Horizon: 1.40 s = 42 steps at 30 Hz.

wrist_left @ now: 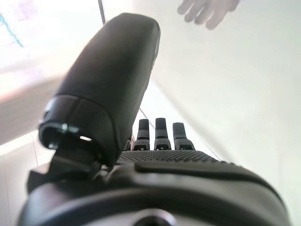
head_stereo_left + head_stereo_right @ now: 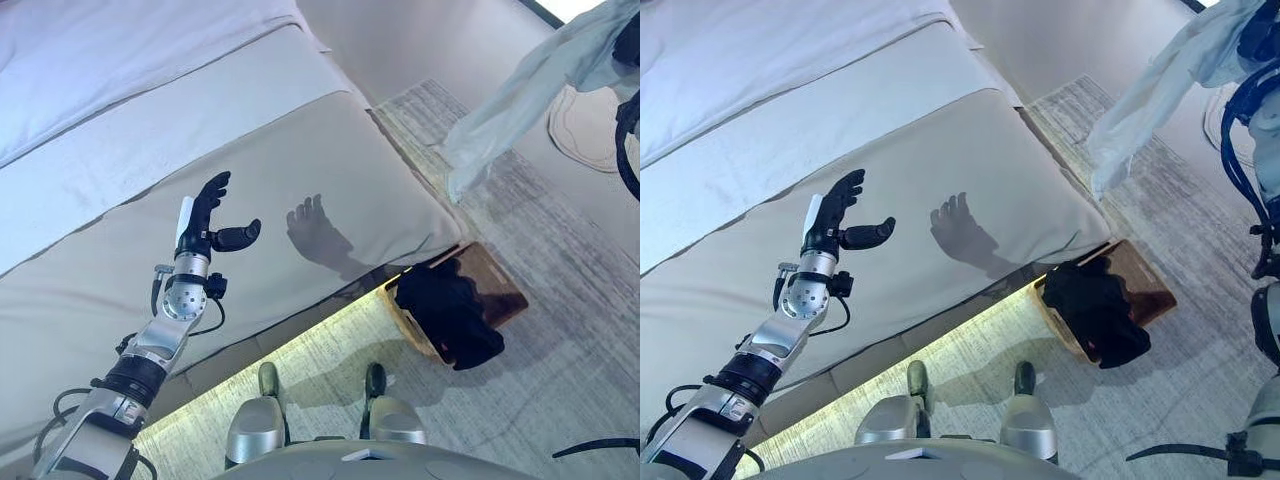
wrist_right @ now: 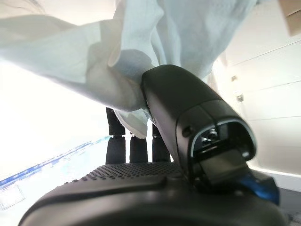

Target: Pick up the clothes from the bed and place them into the basket

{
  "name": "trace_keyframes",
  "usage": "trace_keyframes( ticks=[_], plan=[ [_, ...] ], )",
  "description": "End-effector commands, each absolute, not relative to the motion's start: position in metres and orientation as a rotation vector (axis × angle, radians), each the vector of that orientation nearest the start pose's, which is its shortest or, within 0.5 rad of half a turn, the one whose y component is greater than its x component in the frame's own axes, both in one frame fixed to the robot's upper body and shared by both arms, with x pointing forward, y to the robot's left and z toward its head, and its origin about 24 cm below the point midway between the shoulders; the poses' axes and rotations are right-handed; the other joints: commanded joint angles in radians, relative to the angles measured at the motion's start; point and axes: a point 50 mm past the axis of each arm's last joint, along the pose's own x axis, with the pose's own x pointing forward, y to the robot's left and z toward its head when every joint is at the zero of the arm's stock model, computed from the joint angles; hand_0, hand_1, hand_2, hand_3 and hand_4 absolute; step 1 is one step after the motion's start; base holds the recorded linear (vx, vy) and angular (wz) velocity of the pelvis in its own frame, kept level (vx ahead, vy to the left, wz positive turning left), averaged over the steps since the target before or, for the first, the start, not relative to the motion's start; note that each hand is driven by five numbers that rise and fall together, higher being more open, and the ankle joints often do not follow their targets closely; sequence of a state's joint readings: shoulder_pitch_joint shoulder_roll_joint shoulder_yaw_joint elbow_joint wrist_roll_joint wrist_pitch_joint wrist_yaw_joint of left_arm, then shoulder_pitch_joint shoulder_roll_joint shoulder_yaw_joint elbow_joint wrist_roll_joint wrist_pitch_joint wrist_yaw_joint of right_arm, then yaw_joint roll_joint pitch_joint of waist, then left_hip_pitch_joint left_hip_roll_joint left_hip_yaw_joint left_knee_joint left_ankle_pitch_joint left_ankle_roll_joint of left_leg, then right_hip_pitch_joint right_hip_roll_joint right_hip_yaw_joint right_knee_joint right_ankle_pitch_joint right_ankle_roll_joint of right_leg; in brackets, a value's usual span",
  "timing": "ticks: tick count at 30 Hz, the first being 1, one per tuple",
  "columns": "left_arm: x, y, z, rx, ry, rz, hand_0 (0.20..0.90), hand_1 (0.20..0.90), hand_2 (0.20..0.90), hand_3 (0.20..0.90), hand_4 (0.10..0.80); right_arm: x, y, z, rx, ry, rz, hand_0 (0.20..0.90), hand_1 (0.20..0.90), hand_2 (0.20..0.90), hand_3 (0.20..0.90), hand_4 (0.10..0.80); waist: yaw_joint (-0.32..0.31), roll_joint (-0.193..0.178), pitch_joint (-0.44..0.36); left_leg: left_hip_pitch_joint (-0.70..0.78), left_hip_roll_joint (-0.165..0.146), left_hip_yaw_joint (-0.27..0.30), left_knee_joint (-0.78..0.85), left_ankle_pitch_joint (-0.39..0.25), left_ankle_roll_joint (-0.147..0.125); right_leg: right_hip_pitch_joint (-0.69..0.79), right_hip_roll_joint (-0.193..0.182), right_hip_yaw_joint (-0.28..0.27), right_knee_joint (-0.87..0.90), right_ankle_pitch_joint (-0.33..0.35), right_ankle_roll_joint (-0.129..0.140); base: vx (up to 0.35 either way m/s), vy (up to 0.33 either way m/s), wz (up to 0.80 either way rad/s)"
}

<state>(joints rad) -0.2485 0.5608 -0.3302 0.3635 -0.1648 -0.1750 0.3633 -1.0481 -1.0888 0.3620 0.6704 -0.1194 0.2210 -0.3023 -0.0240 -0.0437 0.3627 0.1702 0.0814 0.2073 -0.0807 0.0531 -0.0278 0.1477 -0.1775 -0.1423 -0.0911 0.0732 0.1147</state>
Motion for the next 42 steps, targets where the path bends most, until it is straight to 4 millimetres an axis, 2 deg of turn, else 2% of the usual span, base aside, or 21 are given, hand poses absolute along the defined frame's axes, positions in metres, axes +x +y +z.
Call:
trace_keyframes(
  ticks=[1,6,9,13,25,27,30,42],
  plan=[
    [0.291,0.210,0.049,0.478,-0.129,0.075,0.900,0.900,0.900,0.900,0.800,0.314,-0.360,0.341,-1.221,-0.316,-0.876,0.300,0.300,0.300,0.200,0.100,-0.015,-0.005,-0.254,-0.026,0.103,0.011,-0.007,-0.048,-0.071,-0.061,-0.005,0.015,0.026,-0.012,0.014,0.040,-0.034,-0.18],
    [0.295,0.205,0.051,0.477,-0.141,0.063,0.900,0.900,0.900,0.900,0.800,0.316,-0.364,0.321,-1.189,-0.230,-0.832,0.300,0.300,0.300,0.200,0.100,-0.037,-0.003,-0.245,-0.016,0.109,0.030,-0.007,-0.052,-0.072,-0.071,0.001,0.037,0.033,-0.014,0.011,0.031,-0.037,-0.16],
    [0.296,0.204,0.051,0.469,-0.136,0.073,0.900,0.900,0.900,0.900,0.800,0.321,-0.364,0.300,-1.164,-0.172,-0.768,0.300,0.300,0.300,0.200,0.100,-0.048,0.001,-0.238,-0.009,0.111,0.037,-0.007,-0.053,-0.072,-0.071,0.004,0.048,0.034,-0.015,0.009,0.051,-0.041,-0.16],
    [0.296,0.200,0.052,0.472,-0.138,0.062,0.900,0.900,0.900,0.900,0.800,0.325,-0.364,0.280,-1.149,-0.121,-0.720,0.300,0.300,0.300,0.200,0.100,-0.051,0.005,-0.225,-0.007,0.112,0.037,-0.007,-0.053,-0.071,-0.081,0.005,0.058,0.044,-0.017,0.006,0.033,-0.054,-0.06],
    [0.301,0.204,0.063,0.480,-0.165,0.097,0.900,0.900,0.900,0.900,0.800,0.334,-0.359,0.216,-1.075,0.018,-0.636,0.300,0.300,0.300,0.200,0.100,-0.057,0.034,-0.178,-0.028,0.108,0.034,-0.007,-0.050,-0.072,-0.100,-0.011,0.056,0.037,-0.009,0.007,-0.008,-0.017,0.00],
    [0.301,0.205,0.064,0.480,-0.166,0.099,0.900,0.900,0.900,0.900,0.800,0.334,-0.359,0.199,-1.070,0.060,-0.619,0.300,0.300,0.300,0.200,0.100,-0.057,0.041,-0.171,-0.027,0.107,0.035,-0.007,-0.051,-0.072,-0.101,-0.013,0.058,0.035,-0.007,0.007,0.000,0.000,0.00],
    [0.300,0.206,0.063,0.476,-0.164,0.099,0.900,0.900,0.900,0.900,0.800,0.334,-0.360,0.188,-1.065,0.097,-0.609,0.300,0.300,0.300,0.200,0.100,-0.056,0.050,-0.164,-0.025,0.107,0.035,-0.007,-0.051,-0.073,-0.101,-0.015,0.059,0.034,-0.006,0.006,0.000,0.000,0.00],
    [0.300,0.203,0.066,0.455,-0.178,0.100,0.900,0.900,0.900,0.900,0.800,0.326,-0.377,0.161,-1.073,0.245,-0.648,0.300,0.300,0.300,0.200,0.100,-0.052,0.082,-0.134,-0.037,0.102,0.030,-0.007,-0.044,-0.075,-0.111,-0.020,0.064,0.034,-0.007,0.002,-0.004,0.001,-0.01]
  ],
)
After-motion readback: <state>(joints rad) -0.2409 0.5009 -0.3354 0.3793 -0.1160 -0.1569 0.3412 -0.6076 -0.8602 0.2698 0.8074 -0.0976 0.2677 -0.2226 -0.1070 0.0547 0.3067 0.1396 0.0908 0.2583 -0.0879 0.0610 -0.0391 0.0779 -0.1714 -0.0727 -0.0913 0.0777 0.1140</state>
